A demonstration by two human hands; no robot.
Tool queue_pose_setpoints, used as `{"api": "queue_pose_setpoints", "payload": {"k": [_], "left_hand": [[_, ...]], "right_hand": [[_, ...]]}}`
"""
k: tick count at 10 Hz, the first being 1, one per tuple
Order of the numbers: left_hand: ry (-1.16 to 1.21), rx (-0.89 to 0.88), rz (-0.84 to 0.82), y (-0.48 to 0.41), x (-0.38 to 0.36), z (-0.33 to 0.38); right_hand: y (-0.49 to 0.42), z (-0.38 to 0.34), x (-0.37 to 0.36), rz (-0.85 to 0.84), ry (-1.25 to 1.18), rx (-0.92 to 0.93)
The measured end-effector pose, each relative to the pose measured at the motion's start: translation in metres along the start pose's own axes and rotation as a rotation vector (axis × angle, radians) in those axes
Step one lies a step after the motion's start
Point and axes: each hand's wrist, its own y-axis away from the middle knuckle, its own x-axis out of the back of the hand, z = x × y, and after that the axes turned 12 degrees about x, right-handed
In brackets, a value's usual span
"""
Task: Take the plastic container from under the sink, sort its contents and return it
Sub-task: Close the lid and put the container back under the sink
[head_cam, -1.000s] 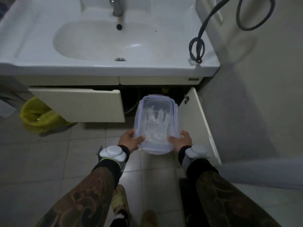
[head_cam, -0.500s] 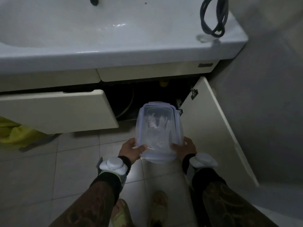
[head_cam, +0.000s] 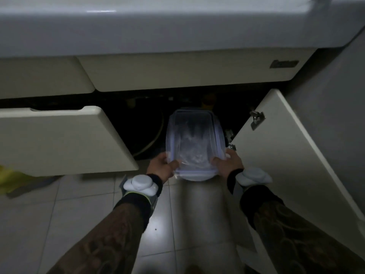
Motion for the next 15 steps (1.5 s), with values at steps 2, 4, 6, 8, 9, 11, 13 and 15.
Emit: {"api": "queue_pose_setpoints", "payload": {"k": [2,4,6,8,9,11,13,15], "left_hand": [[-0.037,-0.109,0.099,-0.070,0.000,0.020],[0.023,-0.138,0.122,-0.124,-0.002,0.033],[-0.006,-0.220,0.129,-0.153,-0.009,0.045],[-0.062,-0.308,0.131,-0.166,-0.011,0.057],[-0.057,-0.332,0.131,-0.170,-0.012,0.055],[-0.019,-0.255,0.122,-0.162,-0.017,0.052],[-0.022,-0.089,0.178,-0.114,-0.009,0.056],[-0.110,-0.007,0.193,-0.059,-0.003,0.053]], "right_hand": [[-0.061,-0.002,-0.029,0.014,0.026,0.078],[-0.111,0.001,-0.057,0.054,0.013,0.143],[-0.146,0.004,-0.067,0.105,-0.044,0.227],[-0.172,0.007,-0.067,0.051,0.027,0.226],[-0.174,0.008,-0.072,0.094,0.082,0.289],[-0.162,0.004,-0.072,0.131,0.144,0.304],[-0.127,-0.021,-0.061,0.060,0.122,0.123],[-0.078,-0.040,-0.049,0.071,0.149,0.042]]}}
